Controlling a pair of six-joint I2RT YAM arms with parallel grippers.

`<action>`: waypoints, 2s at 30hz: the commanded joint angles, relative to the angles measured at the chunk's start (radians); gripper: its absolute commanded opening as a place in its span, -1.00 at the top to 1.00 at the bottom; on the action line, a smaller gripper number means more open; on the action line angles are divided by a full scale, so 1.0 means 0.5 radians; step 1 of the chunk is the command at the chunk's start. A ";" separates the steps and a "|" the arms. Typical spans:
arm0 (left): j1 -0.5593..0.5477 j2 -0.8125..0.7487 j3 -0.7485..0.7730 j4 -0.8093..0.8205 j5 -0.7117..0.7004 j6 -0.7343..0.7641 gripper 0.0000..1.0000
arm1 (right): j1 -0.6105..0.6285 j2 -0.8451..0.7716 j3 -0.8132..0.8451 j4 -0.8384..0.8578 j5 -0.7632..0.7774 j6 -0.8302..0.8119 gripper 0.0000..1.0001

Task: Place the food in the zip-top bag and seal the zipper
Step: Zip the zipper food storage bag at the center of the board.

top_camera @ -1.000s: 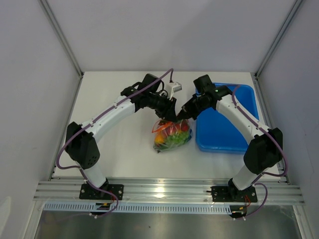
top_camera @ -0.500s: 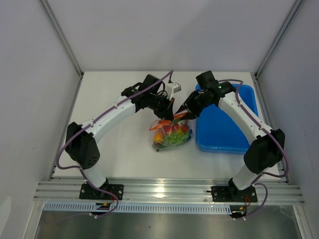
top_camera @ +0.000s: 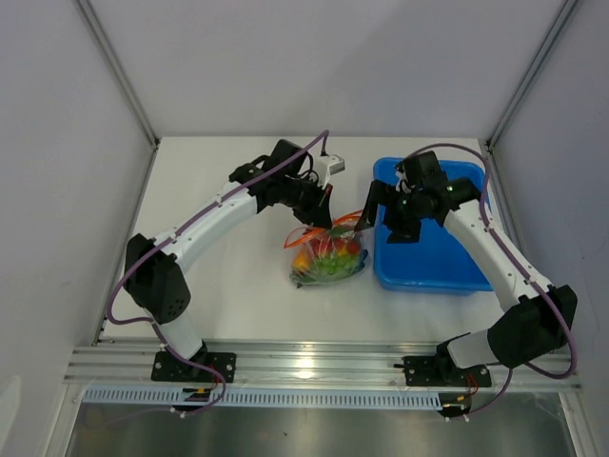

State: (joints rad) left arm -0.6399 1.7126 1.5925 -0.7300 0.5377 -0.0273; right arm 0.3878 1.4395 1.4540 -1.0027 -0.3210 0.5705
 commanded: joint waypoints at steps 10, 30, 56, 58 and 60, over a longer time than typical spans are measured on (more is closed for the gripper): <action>0.056 -0.124 0.003 -0.040 0.363 -0.083 0.99 | -0.162 -0.590 -0.727 0.944 -0.094 -0.711 -0.51; 0.111 -0.127 -0.086 -0.022 0.489 -0.163 0.99 | -0.475 -0.520 -1.165 1.744 -0.996 -0.978 -0.38; 0.139 -0.087 -0.166 0.024 0.649 -0.292 0.99 | -0.493 -0.234 -1.417 2.714 -1.515 -0.669 -0.17; 0.148 -0.093 -0.178 0.036 0.655 -0.301 0.99 | -0.493 -0.262 -1.420 2.733 -1.509 -0.662 -0.24; 0.160 -0.093 -0.194 0.046 0.676 -0.311 0.99 | -0.490 -0.277 -1.417 2.705 -1.496 -0.699 -0.36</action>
State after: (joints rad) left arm -0.5751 1.6867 1.5059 -0.7387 0.8276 -0.1623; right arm 0.1436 1.3216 0.7425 0.2707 -1.0420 0.2192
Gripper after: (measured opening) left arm 0.004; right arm 0.658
